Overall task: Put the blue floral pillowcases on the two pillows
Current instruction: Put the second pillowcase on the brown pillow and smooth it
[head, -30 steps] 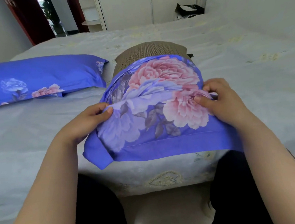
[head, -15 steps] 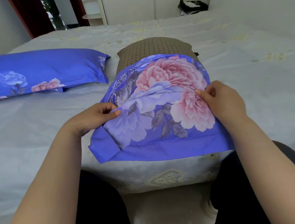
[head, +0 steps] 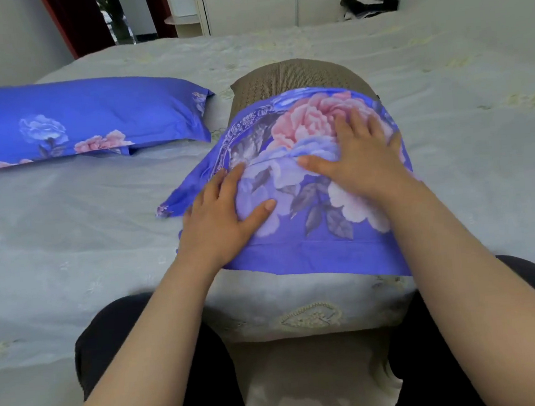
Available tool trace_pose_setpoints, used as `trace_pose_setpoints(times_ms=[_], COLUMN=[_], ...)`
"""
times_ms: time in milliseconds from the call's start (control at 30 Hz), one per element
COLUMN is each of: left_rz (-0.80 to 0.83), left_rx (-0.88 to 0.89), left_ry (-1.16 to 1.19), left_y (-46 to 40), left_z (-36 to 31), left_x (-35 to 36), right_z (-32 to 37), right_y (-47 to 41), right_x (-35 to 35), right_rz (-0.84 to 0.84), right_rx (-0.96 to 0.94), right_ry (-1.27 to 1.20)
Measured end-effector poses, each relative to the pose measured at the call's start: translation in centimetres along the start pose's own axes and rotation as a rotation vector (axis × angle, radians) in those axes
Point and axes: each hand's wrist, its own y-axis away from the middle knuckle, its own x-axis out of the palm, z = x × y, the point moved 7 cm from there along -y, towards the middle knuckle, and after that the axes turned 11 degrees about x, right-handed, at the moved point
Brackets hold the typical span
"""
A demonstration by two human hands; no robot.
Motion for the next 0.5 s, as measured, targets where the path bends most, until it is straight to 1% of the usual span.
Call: trace_pose_setpoints(times_ms=[33, 67, 133, 167, 200, 233, 300, 333, 400, 433, 500], left_rz=[0.024, 0.058, 0.155, 0.200, 0.230, 0.247, 0.238, 0.225, 0.145, 0.102, 0.048], left_rx=[-0.136, -0.244, -0.364, -0.401, -0.432, -0.432, -0.368, -0.341, -0.326, -0.306, -0.232], left_ry=[0.080, 0.098, -0.054, -0.081, 0.001, 0.193, 0.661, 0.807, 0.940, 0.961, 0.929], left_y=[0.4, 0.9, 1.7, 1.9, 2.0, 1.9, 1.5, 1.1, -0.2, -1.1, -3.1], left_z=[1.4, 2.3, 4.0, 4.7, 5.3, 5.6, 4.2, 3.5, 2.4, 2.1, 2.4], left_x=[0.3, 0.3, 0.2, 0.2, 0.3, 0.9, 2.0, 2.5, 2.4, 1.8, -0.1], right_z=[-1.6, -3.2, -5.9, -7.3, -8.4, -9.4, -10.2, -10.4, -9.9, -9.6, -9.0], right_y=[-0.9, -1.6, -2.8, -3.2, -3.5, -3.5, -3.3, -3.1, -2.3, -1.5, 0.6], right_x=[0.0, 0.2, 1.0, 1.6, 2.3, 3.0, 3.5, 3.4, 2.4, 1.6, 0.6], right_rz=[0.059, 0.109, 0.171, 0.183, 0.183, 0.171, 0.111, 0.057, -0.085, -0.171, -0.352], right_rx=[0.118, 0.214, 0.359, 0.435, 0.504, 0.554, 0.565, 0.539, 0.448, 0.402, 0.347], right_ry=[-0.073, -0.166, -0.391, -0.520, -0.637, -0.711, -0.736, -0.747, -0.823, -0.866, -0.945])
